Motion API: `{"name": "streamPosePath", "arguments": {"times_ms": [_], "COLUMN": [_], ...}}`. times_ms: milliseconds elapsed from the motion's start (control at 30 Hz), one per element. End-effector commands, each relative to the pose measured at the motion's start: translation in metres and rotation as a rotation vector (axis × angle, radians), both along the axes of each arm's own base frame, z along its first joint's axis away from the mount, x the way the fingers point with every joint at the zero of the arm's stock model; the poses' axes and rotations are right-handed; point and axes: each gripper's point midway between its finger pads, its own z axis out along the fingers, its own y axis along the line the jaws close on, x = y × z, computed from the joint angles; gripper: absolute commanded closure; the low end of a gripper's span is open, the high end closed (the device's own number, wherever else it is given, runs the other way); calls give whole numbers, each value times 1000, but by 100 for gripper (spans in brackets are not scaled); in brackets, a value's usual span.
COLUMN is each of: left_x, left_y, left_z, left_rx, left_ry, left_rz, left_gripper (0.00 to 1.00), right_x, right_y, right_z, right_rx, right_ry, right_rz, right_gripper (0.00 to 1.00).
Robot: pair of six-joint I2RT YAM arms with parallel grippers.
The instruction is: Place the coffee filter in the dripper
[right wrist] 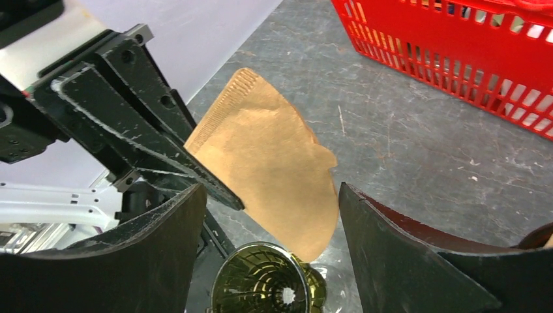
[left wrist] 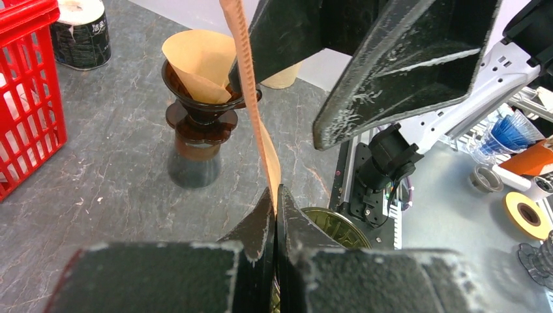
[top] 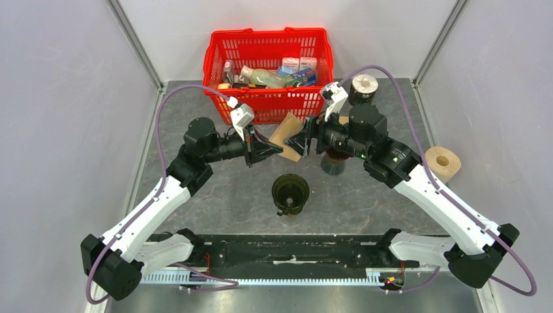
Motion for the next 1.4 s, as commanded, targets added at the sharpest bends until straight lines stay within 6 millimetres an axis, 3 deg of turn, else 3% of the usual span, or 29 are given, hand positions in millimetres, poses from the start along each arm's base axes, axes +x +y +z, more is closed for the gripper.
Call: {"name": "streamPosePath", "arguments": {"times_ms": [0,267,700,1100,1367], "left_x": [4,5,8,-10,-5], "left_y": [1,0,-1,0,0], "left_z": [13,13,10,14,13], "left_rx": [-22,-20,-16,-36,-31], "left_ry": [-59,-51,-35,-89,-72], "left_rz": [15,19,21,-52,-21], "left_gripper": [98,98,98,98,98], "right_x": [-11,-13,-28,-14,-14], "right_y": [3,-3,10,7,-7], "right_z": [27,31,28,18,24], "right_rx": [75,81,89,32,34], "right_ry": [-50,-60,-40,-82,-79], "right_rz": [51,36,149,106,40], "right_gripper": [17,15,21,20,18]}}
